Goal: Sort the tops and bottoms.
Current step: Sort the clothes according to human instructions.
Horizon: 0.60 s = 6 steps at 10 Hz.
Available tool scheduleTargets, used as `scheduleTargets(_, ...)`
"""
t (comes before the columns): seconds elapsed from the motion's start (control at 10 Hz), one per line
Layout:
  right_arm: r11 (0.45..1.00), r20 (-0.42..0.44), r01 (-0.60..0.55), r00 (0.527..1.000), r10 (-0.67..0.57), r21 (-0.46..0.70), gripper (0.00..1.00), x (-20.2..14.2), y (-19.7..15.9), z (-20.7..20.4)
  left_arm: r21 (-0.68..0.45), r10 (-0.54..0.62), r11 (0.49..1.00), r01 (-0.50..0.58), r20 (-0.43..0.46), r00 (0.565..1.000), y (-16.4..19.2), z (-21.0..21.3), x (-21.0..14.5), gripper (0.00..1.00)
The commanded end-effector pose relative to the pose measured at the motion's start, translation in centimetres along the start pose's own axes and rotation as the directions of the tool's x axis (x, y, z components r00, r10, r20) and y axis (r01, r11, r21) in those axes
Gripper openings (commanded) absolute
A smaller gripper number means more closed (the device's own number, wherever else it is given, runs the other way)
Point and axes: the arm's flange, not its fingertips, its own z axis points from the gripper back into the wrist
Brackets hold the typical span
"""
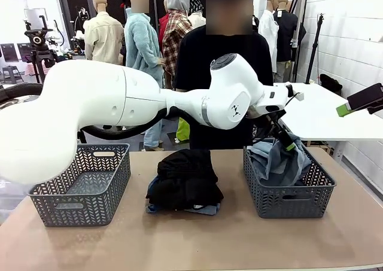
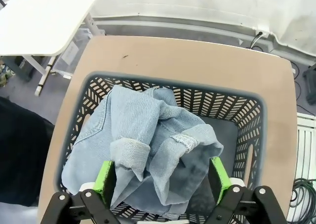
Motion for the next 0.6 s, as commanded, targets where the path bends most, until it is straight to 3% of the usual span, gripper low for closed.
scheduleTargets(0.0, 1.0, 0.0, -0.01, 1.0, 0.01, 0.017, 1.0, 0.0, -0.13, -0.13, 0.016, -0.012, 1.0, 0.011, 0.005, 1.0, 0.04, 0.29, 0.28, 0.97)
scheduleTargets(0.5, 1.0, 0.0, -0.01, 1.0, 0.01, 0.017, 1.0, 0.0, -0.13, -0.13, 0.016, -0.012, 1.0, 0.011, 0.005, 1.0, 0.04, 0.29, 0.28, 0.97)
